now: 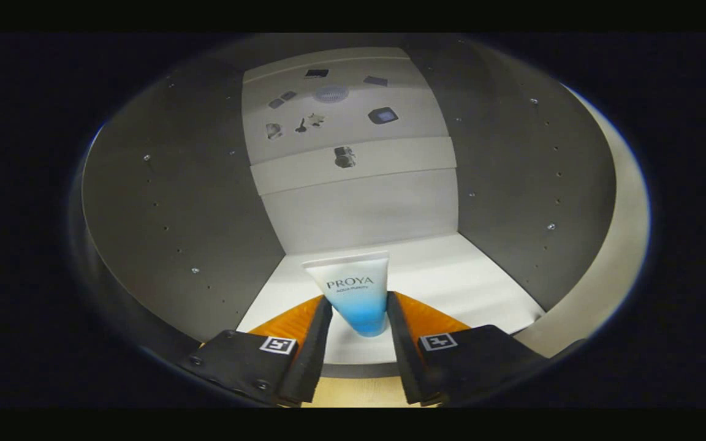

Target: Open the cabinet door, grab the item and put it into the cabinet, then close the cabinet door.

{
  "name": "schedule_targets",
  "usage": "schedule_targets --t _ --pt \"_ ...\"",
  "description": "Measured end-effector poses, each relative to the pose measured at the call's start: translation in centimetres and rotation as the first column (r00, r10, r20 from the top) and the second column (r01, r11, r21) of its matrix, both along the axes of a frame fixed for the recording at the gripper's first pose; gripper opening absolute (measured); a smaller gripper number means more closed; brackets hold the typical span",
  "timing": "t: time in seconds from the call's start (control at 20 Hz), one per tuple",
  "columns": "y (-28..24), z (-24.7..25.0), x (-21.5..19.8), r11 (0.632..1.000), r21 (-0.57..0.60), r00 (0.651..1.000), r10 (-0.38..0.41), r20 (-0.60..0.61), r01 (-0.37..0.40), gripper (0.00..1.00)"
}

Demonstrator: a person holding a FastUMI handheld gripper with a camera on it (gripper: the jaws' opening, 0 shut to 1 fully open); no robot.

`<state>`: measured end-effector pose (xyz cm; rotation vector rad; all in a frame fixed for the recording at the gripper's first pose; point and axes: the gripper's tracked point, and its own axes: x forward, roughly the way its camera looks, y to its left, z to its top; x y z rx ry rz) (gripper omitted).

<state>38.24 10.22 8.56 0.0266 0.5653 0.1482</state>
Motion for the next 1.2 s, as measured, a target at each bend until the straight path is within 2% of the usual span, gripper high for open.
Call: schedule_targets --t 0.15,0.2,0.3,0.5,0.85,1.05,1.2 --pt "0.2 -0.2 0.0 1.000 -0.008 1.000 0.008 -0.004 -0.008 0.67" --pt "0.4 -0.1 -0.1 1.000 -0.008 1.000 0.011 -0.002 -0.011 0.76" --pt "0.3 0.8 -0.4 1.000 -0.011 1.000 0.009 0.026 -0.009 0.86" --pt "0.4 4.9 -2.8 0.999 -0.033 0.991 0.002 0.136 0.002 0.90" --pt "3.5 12.6 -13.0 0.990 -0.029 0.947 0.141 0.287 -0.138 0.90" --pt "4.4 15.4 -20.0 0.970 -0.021 0.912 0.236 0.336 -0.244 0.90" --pt "4.6 17.6 -26.9 0.941 0.023 0.875 0.305 0.376 -0.338 0.90"
